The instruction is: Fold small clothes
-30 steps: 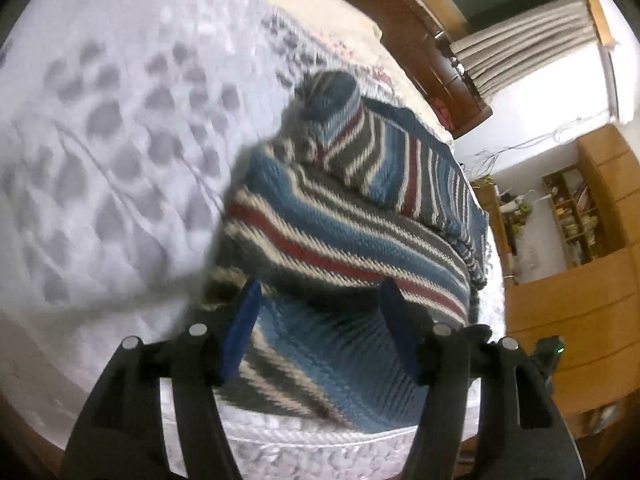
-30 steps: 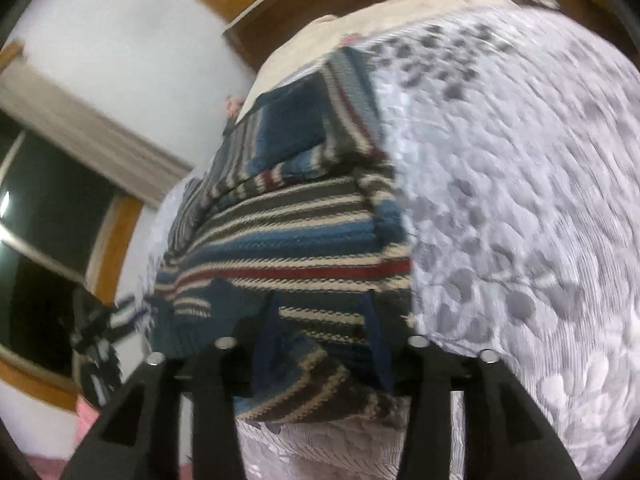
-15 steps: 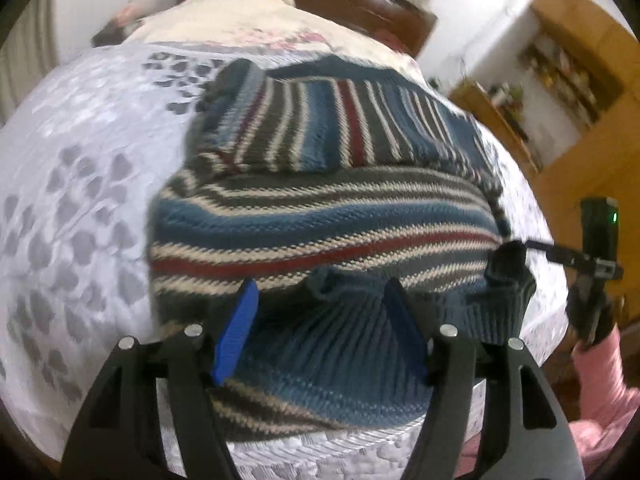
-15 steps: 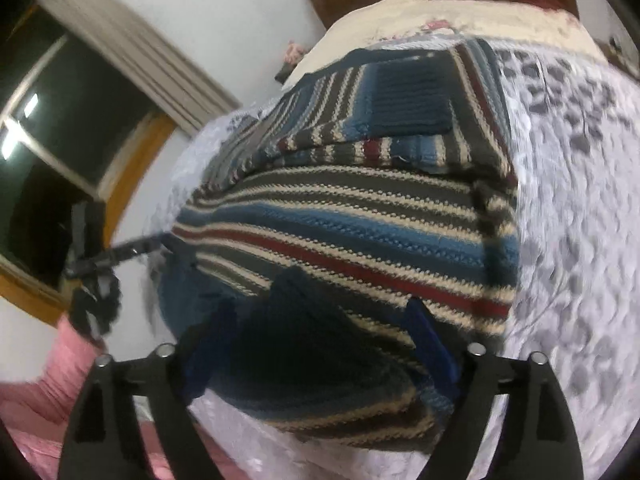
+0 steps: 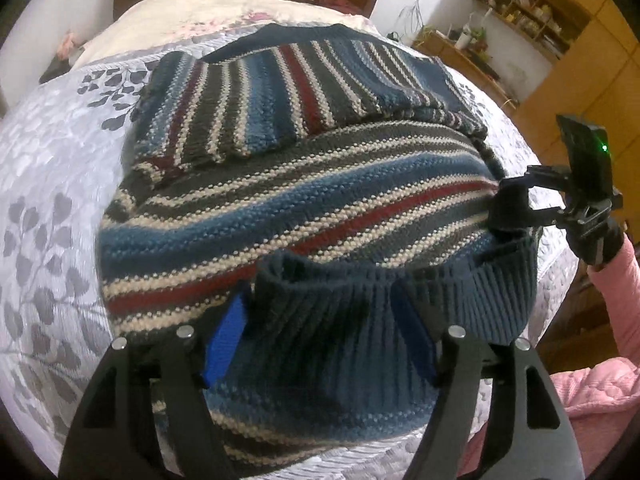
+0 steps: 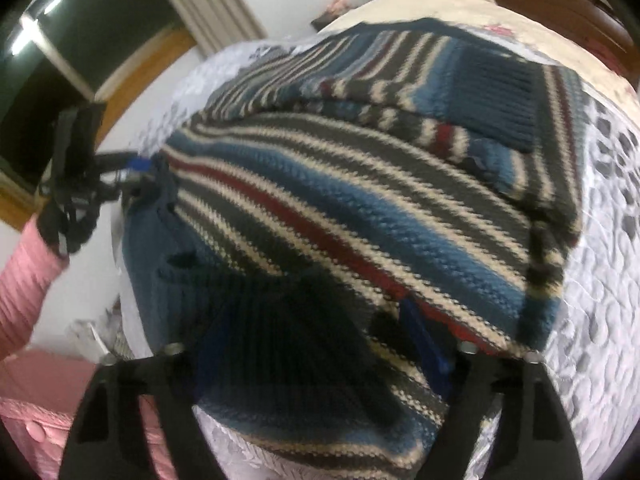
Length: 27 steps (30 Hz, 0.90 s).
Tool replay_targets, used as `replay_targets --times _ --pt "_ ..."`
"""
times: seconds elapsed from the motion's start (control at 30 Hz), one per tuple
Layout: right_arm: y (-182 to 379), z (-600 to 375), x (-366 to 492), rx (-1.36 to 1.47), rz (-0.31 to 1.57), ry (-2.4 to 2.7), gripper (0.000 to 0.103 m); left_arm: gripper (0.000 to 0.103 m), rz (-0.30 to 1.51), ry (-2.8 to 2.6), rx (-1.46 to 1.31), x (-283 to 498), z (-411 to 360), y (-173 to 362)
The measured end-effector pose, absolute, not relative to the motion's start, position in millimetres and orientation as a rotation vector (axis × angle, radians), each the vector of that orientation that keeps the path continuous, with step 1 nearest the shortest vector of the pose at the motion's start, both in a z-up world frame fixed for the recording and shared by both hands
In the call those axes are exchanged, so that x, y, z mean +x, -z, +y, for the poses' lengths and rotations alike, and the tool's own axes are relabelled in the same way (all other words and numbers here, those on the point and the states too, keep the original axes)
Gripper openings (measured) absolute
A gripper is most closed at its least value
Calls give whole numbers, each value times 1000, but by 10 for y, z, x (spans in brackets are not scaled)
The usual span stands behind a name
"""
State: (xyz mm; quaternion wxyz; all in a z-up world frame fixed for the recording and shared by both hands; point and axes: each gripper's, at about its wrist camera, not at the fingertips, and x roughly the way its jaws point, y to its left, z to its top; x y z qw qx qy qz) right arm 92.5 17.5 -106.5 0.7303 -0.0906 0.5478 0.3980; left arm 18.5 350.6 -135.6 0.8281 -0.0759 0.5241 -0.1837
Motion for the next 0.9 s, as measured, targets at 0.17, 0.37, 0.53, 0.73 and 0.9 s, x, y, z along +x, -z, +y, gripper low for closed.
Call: replay_targets --times 0.17,0.37,0.53,0.73,0.9 --pt "1123 282 871 -239 1217 -905 38 71 1138 380 -129 261 3473 1424" --pt "1019 175 844 -211 1184 -873 13 43 1120 391 -124 267 3457 1401" --pt "880 -31 875 -102 1154 -852 12 13 1095 389 -136 248 3442 1342" --pt "667 -377 867 48 1092 -833 12 8 978 374 -271 95 3653 1063" --pt "505 -624 934 156 1037 -822 12 8 907 348 -324 29 3764 825"
